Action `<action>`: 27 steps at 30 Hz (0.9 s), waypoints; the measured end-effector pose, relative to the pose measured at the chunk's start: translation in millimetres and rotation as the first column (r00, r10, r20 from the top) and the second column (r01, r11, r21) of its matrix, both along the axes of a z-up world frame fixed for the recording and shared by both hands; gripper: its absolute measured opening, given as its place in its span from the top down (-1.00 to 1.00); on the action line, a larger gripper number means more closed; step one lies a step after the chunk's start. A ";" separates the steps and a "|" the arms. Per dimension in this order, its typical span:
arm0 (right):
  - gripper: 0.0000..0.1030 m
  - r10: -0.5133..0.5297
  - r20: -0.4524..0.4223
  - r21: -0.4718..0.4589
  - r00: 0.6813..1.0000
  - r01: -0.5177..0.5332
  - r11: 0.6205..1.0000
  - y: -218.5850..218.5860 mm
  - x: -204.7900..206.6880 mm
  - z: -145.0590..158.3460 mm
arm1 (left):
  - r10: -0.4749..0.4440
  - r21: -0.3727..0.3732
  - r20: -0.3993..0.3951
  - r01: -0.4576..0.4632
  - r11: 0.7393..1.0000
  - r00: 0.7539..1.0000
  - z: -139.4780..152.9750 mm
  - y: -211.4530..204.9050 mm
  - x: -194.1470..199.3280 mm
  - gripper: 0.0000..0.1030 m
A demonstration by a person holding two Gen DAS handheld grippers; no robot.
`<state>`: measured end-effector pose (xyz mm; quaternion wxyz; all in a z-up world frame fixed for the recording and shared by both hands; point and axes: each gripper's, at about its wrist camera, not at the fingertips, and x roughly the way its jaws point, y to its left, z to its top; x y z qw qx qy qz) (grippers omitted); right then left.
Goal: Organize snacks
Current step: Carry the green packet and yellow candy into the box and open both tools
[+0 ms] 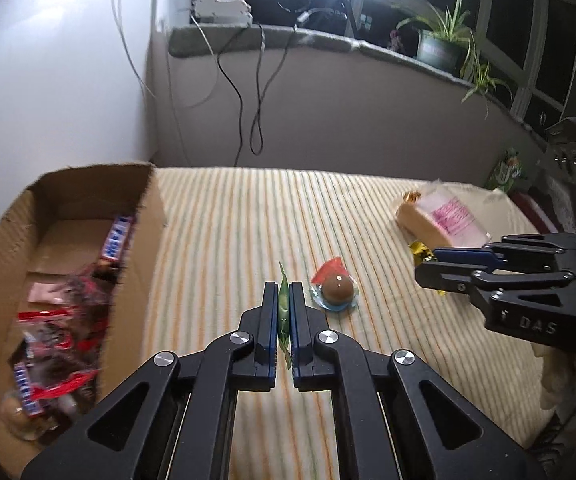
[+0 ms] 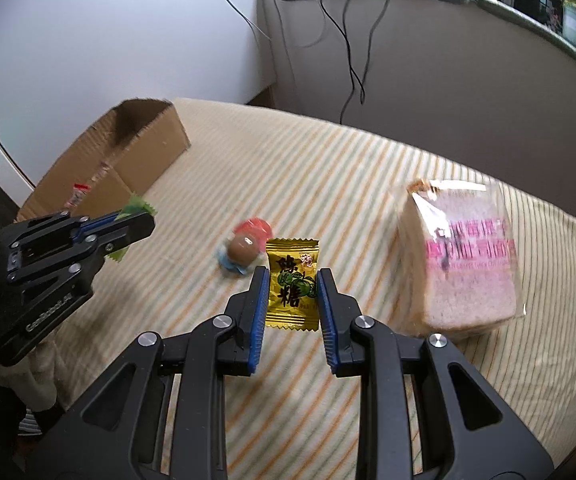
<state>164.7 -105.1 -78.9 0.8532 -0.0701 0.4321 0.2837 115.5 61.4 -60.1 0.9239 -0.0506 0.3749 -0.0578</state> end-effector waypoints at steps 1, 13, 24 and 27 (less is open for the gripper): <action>0.51 0.007 0.006 0.004 1.000 -0.008 1.000 4.3 -1.3 4.1 | 0.009 -0.003 0.008 -0.009 1.000 1.000 3.0 4.6 -3.9 0.92; 0.51 0.126 0.063 0.011 0.990 -0.127 0.992 83.3 -16.0 35.1 | 0.143 -0.004 0.070 -0.143 0.990 0.987 27.0 72.4 -46.8 0.92; 0.51 0.222 0.063 0.012 0.973 -0.224 0.975 153.7 -27.4 37.6 | 0.239 -0.015 0.074 -0.238 0.971 0.968 22.4 122.8 -69.5 0.92; 0.51 0.236 0.055 0.017 0.970 -0.237 0.971 166.1 -26.5 35.4 | 0.252 -0.018 0.072 -0.252 0.968 0.965 20.2 130.5 -71.4 0.92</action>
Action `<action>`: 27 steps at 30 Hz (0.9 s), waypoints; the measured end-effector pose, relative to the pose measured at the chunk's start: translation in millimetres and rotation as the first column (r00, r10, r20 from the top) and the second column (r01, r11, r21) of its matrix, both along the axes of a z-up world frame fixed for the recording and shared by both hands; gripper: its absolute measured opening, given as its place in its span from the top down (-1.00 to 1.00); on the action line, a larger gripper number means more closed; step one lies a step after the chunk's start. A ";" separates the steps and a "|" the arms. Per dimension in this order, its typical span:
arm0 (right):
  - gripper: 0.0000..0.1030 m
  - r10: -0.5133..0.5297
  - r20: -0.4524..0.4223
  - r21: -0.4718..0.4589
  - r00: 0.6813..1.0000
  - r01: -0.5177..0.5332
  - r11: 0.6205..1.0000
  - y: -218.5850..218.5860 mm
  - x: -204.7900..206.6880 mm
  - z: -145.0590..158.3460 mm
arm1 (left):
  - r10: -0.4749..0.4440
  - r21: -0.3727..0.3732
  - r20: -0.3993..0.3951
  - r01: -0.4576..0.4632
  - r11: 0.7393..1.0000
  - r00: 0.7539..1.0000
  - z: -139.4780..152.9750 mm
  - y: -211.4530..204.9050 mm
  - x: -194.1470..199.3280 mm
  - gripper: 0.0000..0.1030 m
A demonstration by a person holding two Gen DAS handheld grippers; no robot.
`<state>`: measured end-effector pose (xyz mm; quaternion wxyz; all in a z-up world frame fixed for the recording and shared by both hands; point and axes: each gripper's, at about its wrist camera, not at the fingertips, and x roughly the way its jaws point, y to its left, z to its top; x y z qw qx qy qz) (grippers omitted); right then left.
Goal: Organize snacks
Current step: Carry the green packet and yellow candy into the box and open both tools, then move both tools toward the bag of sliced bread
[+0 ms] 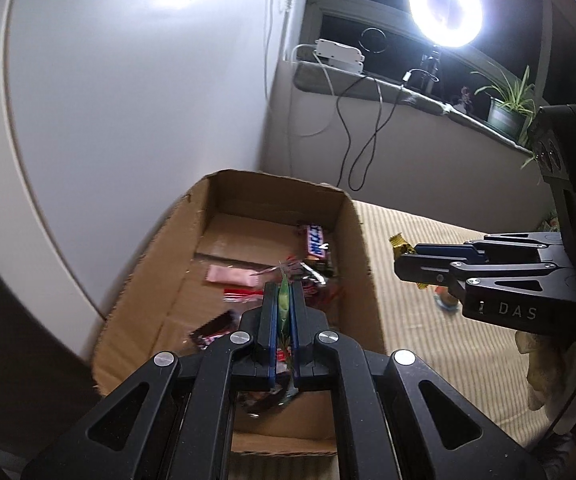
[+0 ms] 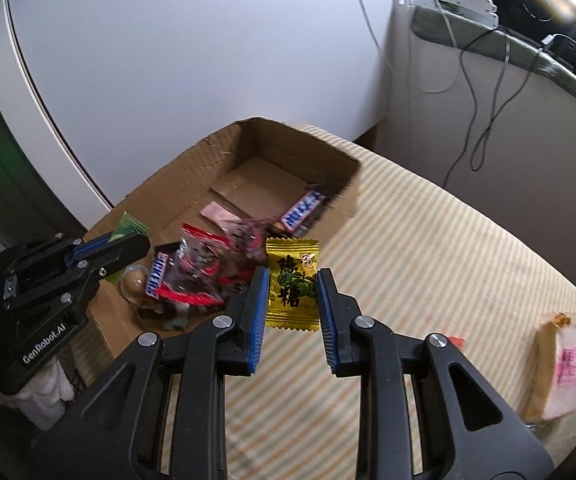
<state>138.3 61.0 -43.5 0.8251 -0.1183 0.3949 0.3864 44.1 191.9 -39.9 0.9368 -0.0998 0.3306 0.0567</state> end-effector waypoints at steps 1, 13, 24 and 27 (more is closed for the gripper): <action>0.51 0.006 -0.005 0.000 1.000 -0.006 1.000 4.8 0.8 -1.1 | 0.004 -0.003 0.000 -0.004 1.000 1.000 -0.5 2.3 -0.7 0.92; 0.51 0.060 -0.025 0.000 0.998 -0.060 0.998 38.6 -2.8 -8.0 | 0.029 -0.012 -0.003 -0.029 0.999 1.000 -2.5 15.9 -7.3 0.90; -0.29 0.049 0.007 0.011 0.999 -0.049 0.999 39.3 -8.9 -5.5 | 0.045 0.009 -0.003 -0.045 0.999 0.999 0.6 16.0 -10.0 0.44; -0.30 0.029 0.015 0.019 0.999 -0.029 0.999 32.5 -9.5 -2.5 | 0.047 0.007 -0.003 -0.047 0.999 0.999 0.9 14.8 -10.0 0.42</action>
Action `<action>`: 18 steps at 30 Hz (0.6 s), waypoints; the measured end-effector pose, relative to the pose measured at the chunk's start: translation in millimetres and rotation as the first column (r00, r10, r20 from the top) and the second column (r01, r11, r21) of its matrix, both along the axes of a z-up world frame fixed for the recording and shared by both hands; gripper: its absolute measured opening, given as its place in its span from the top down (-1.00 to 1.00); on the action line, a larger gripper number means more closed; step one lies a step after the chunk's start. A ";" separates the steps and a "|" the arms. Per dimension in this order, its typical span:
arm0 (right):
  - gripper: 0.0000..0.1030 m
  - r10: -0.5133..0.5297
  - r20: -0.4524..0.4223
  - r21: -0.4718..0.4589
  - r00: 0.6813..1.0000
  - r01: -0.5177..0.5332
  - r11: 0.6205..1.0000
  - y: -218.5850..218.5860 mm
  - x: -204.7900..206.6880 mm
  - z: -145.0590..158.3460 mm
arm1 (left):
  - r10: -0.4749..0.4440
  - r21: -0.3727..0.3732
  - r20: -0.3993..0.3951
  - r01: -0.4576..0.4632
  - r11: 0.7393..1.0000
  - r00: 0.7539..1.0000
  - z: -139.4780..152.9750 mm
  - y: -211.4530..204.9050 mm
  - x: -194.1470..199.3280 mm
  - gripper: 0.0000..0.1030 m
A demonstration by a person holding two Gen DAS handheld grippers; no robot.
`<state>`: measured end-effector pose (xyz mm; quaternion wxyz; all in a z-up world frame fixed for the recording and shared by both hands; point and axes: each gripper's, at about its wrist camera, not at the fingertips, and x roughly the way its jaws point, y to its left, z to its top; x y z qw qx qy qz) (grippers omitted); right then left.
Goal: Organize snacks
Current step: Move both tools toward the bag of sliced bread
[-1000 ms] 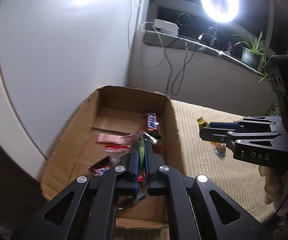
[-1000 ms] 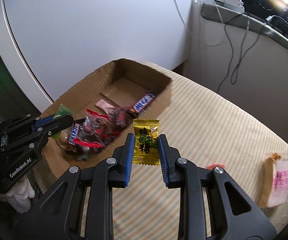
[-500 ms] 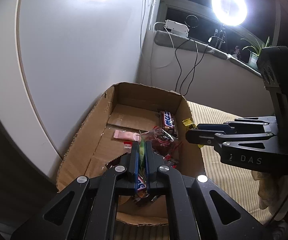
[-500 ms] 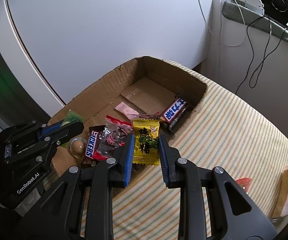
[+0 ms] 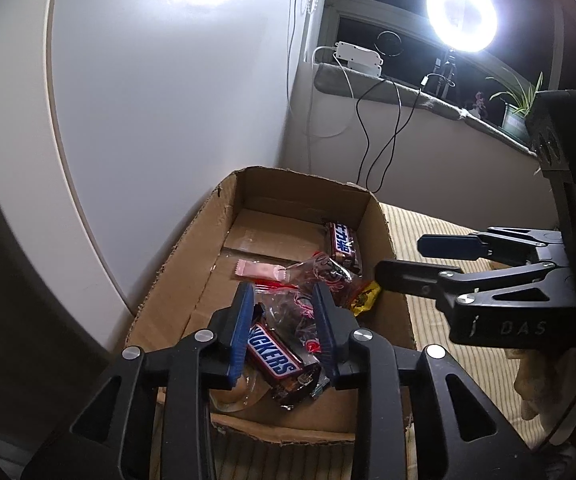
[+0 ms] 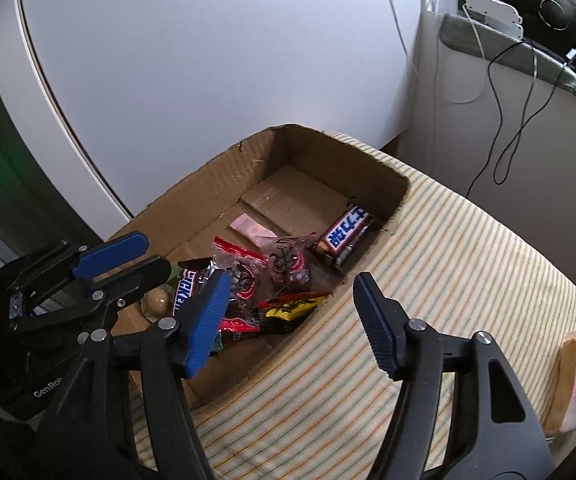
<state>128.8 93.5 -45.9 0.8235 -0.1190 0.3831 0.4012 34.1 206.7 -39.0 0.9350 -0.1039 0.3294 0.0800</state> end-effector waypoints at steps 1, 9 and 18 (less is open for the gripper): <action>-0.30 -0.005 0.002 -0.001 1.000 0.005 1.000 -3.3 -0.4 1.9 | 0.001 -0.002 0.002 -0.001 1.000 1.000 0.6 -0.8 0.0 0.31; -0.30 -0.078 0.013 0.028 0.997 0.078 0.997 -52.1 5.1 13.1 | -0.018 -0.003 0.038 0.018 1.000 0.999 11.8 -13.7 -3.2 0.14; -0.30 -0.213 0.012 0.055 0.977 0.212 0.976 -138.7 20.7 21.5 | -0.084 -0.016 0.062 0.085 0.996 0.995 17.6 -43.1 2.5 0.14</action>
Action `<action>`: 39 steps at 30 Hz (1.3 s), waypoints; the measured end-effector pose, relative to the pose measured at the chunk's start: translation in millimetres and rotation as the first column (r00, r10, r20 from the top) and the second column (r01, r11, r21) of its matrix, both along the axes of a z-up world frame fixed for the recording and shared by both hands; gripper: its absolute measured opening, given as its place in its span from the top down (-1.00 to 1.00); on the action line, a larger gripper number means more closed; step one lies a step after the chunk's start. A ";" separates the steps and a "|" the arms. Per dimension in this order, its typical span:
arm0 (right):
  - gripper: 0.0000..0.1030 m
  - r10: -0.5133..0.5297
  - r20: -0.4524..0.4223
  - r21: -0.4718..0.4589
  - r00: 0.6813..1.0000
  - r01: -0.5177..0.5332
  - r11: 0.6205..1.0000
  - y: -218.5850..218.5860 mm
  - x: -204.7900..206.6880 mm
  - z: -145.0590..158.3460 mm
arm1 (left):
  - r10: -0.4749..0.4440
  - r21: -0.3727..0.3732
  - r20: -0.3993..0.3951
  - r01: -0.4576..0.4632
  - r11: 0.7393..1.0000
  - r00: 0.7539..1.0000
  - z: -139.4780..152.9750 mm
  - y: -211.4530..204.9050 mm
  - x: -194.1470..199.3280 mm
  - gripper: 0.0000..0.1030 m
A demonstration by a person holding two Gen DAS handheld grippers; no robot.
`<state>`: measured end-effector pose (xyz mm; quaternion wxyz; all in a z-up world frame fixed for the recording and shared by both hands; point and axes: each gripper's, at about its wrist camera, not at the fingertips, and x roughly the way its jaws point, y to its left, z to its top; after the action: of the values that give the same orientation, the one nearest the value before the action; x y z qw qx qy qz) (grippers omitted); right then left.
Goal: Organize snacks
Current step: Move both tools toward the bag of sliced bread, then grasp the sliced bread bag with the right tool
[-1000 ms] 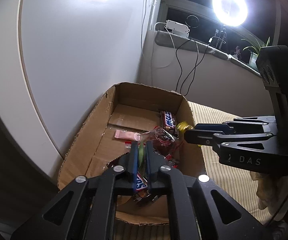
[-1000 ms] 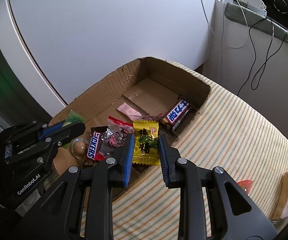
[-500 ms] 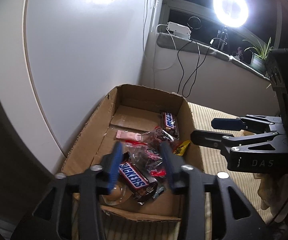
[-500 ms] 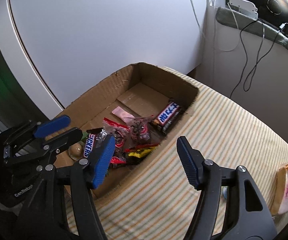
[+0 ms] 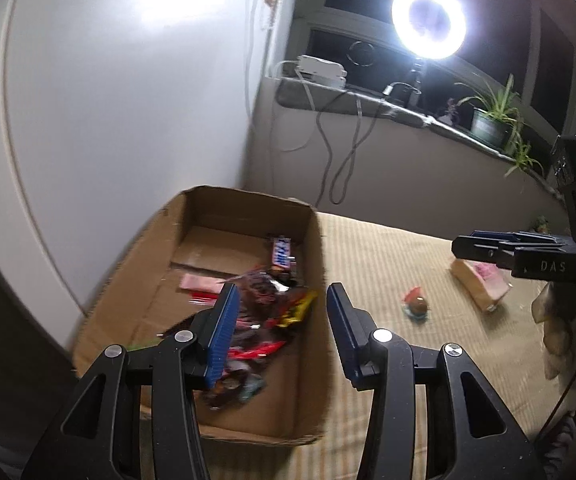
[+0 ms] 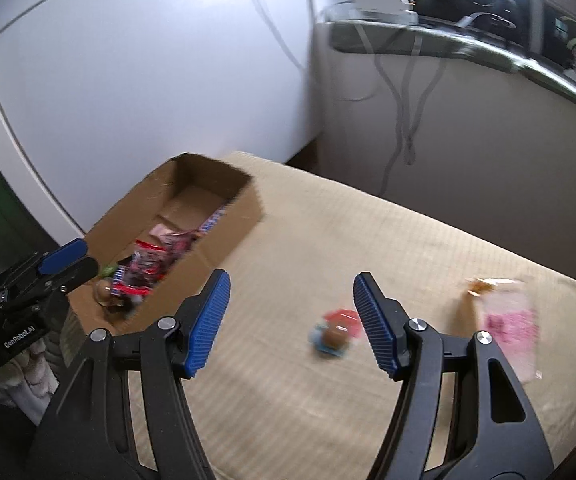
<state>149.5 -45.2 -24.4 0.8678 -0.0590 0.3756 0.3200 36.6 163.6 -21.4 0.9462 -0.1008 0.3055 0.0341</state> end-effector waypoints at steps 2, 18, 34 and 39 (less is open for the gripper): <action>-0.30 -0.025 -0.002 -0.001 1.000 0.025 1.000 -18.4 0.6 -0.9 | -0.021 -0.002 0.003 0.021 1.000 1.000 0.5 -9.4 2.1 0.14; -0.30 -0.268 -0.042 -0.019 0.962 0.268 0.963 -159.6 26.2 -23.7 | -0.208 -0.039 -0.038 0.206 0.978 0.977 -14.8 -101.7 46.7 0.06; -0.30 -0.218 -0.195 0.035 0.956 0.229 0.973 -200.0 78.6 -77.5 | -0.360 -0.189 -0.108 0.336 0.923 0.927 -48.3 -188.1 114.7 -0.15; -0.30 -0.188 -0.222 0.045 0.957 0.203 0.978 -201.3 87.2 -84.8 | -0.394 -0.221 -0.130 0.360 0.906 0.910 -58.3 -213.0 132.5 -0.16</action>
<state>236.6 -246.5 -109.2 0.8506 0.0427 0.4608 0.2497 169.1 -49.4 -79.7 0.8907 -0.1274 0.4013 -0.1712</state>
